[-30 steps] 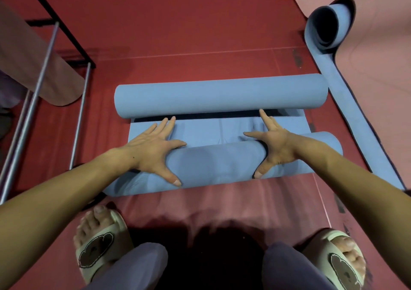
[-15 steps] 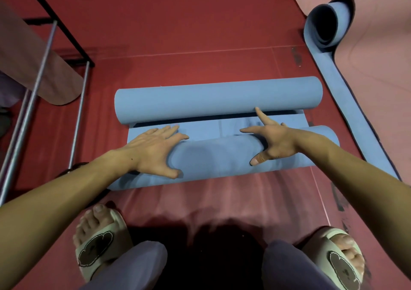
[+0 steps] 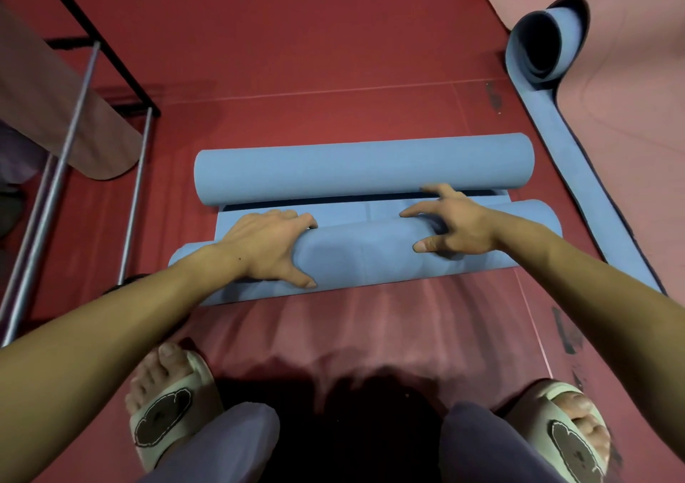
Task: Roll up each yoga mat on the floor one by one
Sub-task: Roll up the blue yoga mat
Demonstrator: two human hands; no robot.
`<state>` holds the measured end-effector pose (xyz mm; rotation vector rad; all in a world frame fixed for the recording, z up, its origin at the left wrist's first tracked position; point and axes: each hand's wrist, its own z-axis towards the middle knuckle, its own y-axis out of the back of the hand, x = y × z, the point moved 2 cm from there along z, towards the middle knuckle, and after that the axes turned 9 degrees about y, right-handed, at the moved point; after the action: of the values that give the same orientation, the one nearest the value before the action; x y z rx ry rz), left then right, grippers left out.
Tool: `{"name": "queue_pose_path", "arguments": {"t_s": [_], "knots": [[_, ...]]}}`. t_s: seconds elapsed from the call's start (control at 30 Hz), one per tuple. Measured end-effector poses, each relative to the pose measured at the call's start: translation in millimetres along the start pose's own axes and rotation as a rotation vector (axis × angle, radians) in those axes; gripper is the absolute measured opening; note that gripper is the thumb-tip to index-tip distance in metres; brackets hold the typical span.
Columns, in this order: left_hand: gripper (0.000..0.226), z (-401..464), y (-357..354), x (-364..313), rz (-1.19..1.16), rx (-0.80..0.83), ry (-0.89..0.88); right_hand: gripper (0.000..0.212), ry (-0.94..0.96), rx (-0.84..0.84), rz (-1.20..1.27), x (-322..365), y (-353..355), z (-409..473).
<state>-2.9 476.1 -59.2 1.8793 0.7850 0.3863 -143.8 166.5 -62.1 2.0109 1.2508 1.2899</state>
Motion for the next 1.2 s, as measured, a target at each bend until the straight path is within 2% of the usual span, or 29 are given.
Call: {"name": "queue_pose_path", "arguments": {"t_s": [0.2,0.37,0.43,0.5,0.6,0.8,0.97,1.07,1.2], "knots": [[0.089,8.4,7.8,4.8,-0.129,0.106,0.066,0.078,-0.038,0.028,-0.126,3.5,3.0,3.4],[0.108,17.4,14.3,10.4,-0.019,0.181,0.071,0.065,-0.057,0.043,-0.209,4.2,-2.7,2.8],[0.116,15.1,15.6,10.0,0.004,0.187,0.082,0.082,-0.068,0.045,-0.195,5.2,-5.9,1.0],[0.129,11.5,13.2,6.7,0.025,0.181,0.078,0.112,-0.075,0.047,-0.204,6.7,-7.5,1.2],[0.136,9.2,8.4,4.1,0.055,0.109,0.076,0.138,-0.045,0.020,-0.355,7.2,-10.1,3.2],[0.130,7.3,4.0,1.5,0.024,0.067,0.056,0.137,-0.015,-0.051,-0.437,10.4,-4.4,6.2],[0.103,5.4,6.7,7.2,-0.026,-0.090,0.018,0.118,-0.045,-0.033,-0.343,13.7,8.8,10.7],[0.107,8.3,10.8,7.6,0.051,-0.091,0.027,0.120,-0.075,0.003,-0.335,15.2,13.1,14.8],[0.125,10.2,12.6,5.5,0.111,-0.036,0.052,0.139,-0.116,0.011,-0.352,13.5,14.9,15.8]]}}
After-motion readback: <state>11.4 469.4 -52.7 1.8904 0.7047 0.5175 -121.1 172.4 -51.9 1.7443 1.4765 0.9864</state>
